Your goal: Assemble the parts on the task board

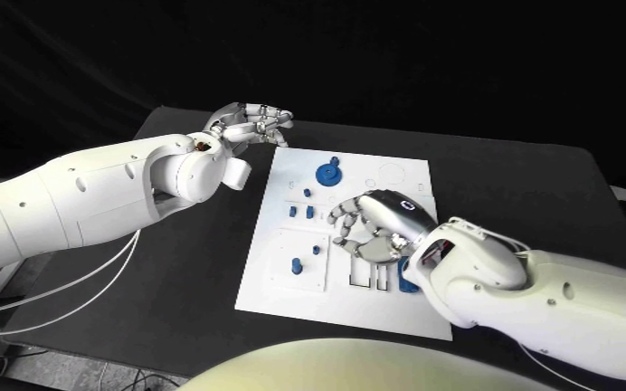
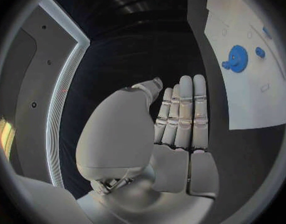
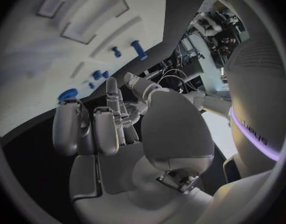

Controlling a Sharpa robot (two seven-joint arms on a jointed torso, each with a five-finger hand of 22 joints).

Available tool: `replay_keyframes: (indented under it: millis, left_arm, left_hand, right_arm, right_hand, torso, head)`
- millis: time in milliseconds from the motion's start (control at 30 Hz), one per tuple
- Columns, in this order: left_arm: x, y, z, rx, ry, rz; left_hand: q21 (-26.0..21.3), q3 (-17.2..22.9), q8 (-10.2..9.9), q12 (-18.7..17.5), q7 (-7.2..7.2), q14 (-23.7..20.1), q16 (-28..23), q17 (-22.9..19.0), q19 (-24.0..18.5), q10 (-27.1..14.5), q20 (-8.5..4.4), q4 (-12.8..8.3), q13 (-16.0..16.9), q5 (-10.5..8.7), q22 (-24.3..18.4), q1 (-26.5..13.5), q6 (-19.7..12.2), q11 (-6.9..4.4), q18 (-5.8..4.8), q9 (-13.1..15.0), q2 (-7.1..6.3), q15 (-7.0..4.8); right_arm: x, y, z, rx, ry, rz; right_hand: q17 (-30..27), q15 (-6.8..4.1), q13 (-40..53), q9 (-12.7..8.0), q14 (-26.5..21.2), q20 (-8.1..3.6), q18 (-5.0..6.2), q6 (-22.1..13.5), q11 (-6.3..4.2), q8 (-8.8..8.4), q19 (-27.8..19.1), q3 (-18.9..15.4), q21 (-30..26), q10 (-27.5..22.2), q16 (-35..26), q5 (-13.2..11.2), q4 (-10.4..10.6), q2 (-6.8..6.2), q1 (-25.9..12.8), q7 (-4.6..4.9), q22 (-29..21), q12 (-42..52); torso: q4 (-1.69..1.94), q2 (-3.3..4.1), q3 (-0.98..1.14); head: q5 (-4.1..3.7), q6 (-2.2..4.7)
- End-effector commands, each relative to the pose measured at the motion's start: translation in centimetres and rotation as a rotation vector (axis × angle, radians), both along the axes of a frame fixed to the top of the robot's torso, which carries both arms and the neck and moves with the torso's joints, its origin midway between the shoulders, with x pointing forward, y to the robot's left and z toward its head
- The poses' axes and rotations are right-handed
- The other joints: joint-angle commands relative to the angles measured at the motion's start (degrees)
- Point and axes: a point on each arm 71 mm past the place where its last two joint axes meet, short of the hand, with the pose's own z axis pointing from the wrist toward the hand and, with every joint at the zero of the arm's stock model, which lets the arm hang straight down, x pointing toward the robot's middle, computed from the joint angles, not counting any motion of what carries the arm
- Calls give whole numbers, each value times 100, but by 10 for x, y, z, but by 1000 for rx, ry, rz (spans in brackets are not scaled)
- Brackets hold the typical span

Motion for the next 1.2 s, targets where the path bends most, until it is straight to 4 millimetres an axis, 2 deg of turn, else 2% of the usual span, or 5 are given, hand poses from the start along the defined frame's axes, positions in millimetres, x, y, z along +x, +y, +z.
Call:
replay_keyframes:
  millis: [33,267,633,800,1200]
  left_arm:
    - [0,-2,1,-9,-7,-17]
    - [0,0,1,-9,-11,-13]
    - [0,-3,1,-11,-9,-20]
    - [0,-3,1,-11,-8,-21]
    - [-1,-2,1,-11,-7,-21]
  left_hand:
    - [-36,-50,-21,13,-6,-11,-40,7,41,-27,-13,1,-5,6,-8,-25,-27,0,23,1,55,27]
    - [-41,-58,-21,13,-5,-12,-42,8,42,-30,-12,8,-6,5,-11,-34,-28,2,22,1,50,30]
    - [-44,-63,-21,14,-6,-13,-43,9,42,-31,-11,13,-6,5,-13,-40,-27,2,22,2,50,31]
    - [-51,-71,-19,16,-6,-13,-44,11,43,-33,-9,26,-7,6,-18,-54,-25,3,21,3,52,33]
    - [-56,-75,-19,18,-6,-12,-45,12,44,-34,-8,35,-7,6,-21,-63,-25,3,21,3,56,34]
  right_arm:
    - [10,-31,-7,67,302,-140]
    - [7,-86,-6,41,452,-279]
    - [-11,-118,-9,-96,403,-383]
    - [-16,-117,-13,-143,403,-387]
    - [-22,-113,-25,-223,406,-393]
  right_hand:
    - [113,-167,589,84,222,-121,-55,37,-161,143,158,-315,287,354,81,136,238,-15,-301,-132,929,725]
    - [438,-209,4278,705,296,-199,-153,-307,-227,896,350,-908,750,50,282,179,610,44,-296,-219,1169,4092]
    - [488,-216,4504,890,298,-186,-175,-426,-219,1087,386,-1169,840,-61,318,301,894,-12,-366,-229,1217,4177]
    - [427,-252,4584,978,285,-214,-166,-315,-268,1219,373,-1373,803,-16,303,359,1131,-20,-450,-288,1212,4199]
    - [528,-284,4814,1066,304,-246,-176,-294,-300,1302,389,-1638,837,120,344,379,1388,-36,-439,-325,1233,4346]
  torso:
    - [-16,-20,-20]
    - [-67,-56,-19]
    - [-85,-78,-32]
    - [-69,-78,-31]
    - [-73,-76,-35]
  head:
    - [-180,61]
    - [-275,106]
    - [-617,41]
    - [-676,46]
    - [-663,17]
